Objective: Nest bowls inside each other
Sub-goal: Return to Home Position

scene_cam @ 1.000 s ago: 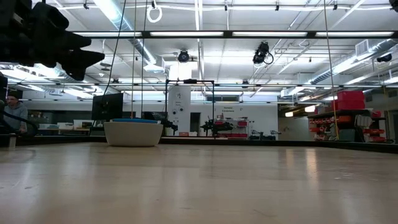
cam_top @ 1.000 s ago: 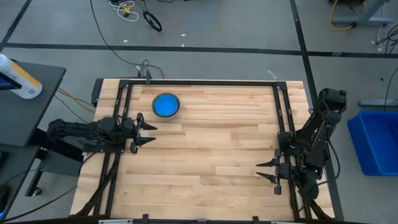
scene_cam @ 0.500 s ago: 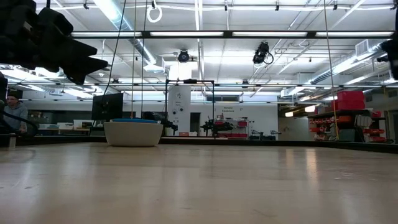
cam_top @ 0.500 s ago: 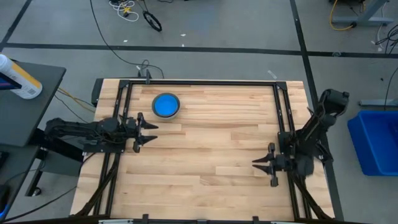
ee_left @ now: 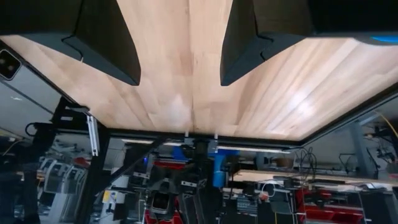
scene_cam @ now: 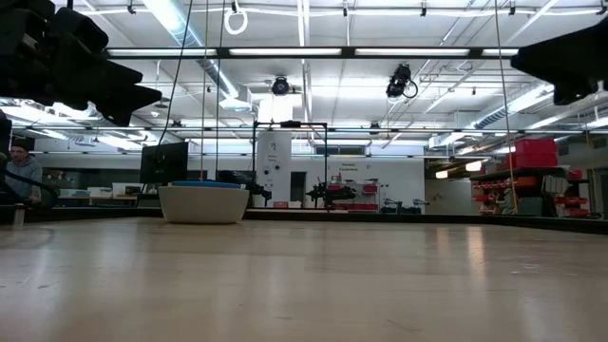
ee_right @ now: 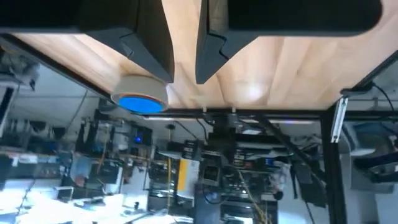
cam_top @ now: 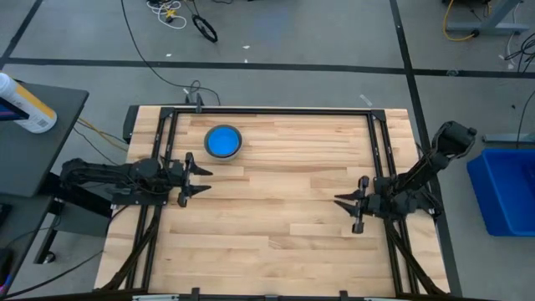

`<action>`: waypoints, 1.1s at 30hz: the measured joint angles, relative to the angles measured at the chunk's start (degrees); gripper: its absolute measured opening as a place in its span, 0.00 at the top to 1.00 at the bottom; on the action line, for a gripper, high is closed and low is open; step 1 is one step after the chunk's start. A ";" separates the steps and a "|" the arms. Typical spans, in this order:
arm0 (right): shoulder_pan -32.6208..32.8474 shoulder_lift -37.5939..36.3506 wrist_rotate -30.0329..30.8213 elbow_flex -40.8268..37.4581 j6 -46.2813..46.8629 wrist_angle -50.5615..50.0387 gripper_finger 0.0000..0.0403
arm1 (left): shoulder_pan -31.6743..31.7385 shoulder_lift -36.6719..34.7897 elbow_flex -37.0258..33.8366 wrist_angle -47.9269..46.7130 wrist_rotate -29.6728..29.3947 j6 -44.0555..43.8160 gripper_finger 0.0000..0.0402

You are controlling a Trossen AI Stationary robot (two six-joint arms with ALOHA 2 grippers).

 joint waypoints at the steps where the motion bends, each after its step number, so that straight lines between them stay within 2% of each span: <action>1: -1.22 -0.02 -2.25 0.00 -0.79 -0.75 0.81 | 0.01 0.00 0.00 0.05 0.04 0.18 0.43; 5: -6.96 0.02 -15.30 0.00 -2.02 -6.51 0.82 | 0.02 0.00 -0.02 0.21 0.17 -0.14 0.43; 9: -14.63 0.00 -20.25 0.00 0.89 -6.42 0.80 | 0.02 0.00 -0.02 0.82 0.65 -2.33 0.43; 13: -22.92 0.00 -28.73 0.00 0.75 -6.25 0.78 | 0.04 0.00 -0.02 0.96 -3.73 -4.40 0.43; 16: -28.34 0.00 -29.32 0.00 2.23 -6.16 0.79 | 0.04 0.00 -0.02 0.95 -4.65 -4.52 0.43; 18: -30.48 -0.05 -30.89 0.00 1.71 -5.77 0.79 | 0.04 0.00 -0.02 1.00 -4.40 -4.82 0.43; 21: -31.47 -1.33 -38.15 0.00 -2.05 -4.39 0.78 | 0.04 0.17 -0.02 0.42 -3.74 -4.90 0.43; 26: -31.40 -8.66 -38.23 -0.07 -3.92 -7.91 0.77 | 0.04 2.91 -0.02 0.13 -2.99 -4.37 0.43; 33: -30.14 -29.55 -38.26 -0.04 -4.02 -28.82 0.77 | 0.04 8.88 -0.02 0.65 -6.68 -6.62 0.43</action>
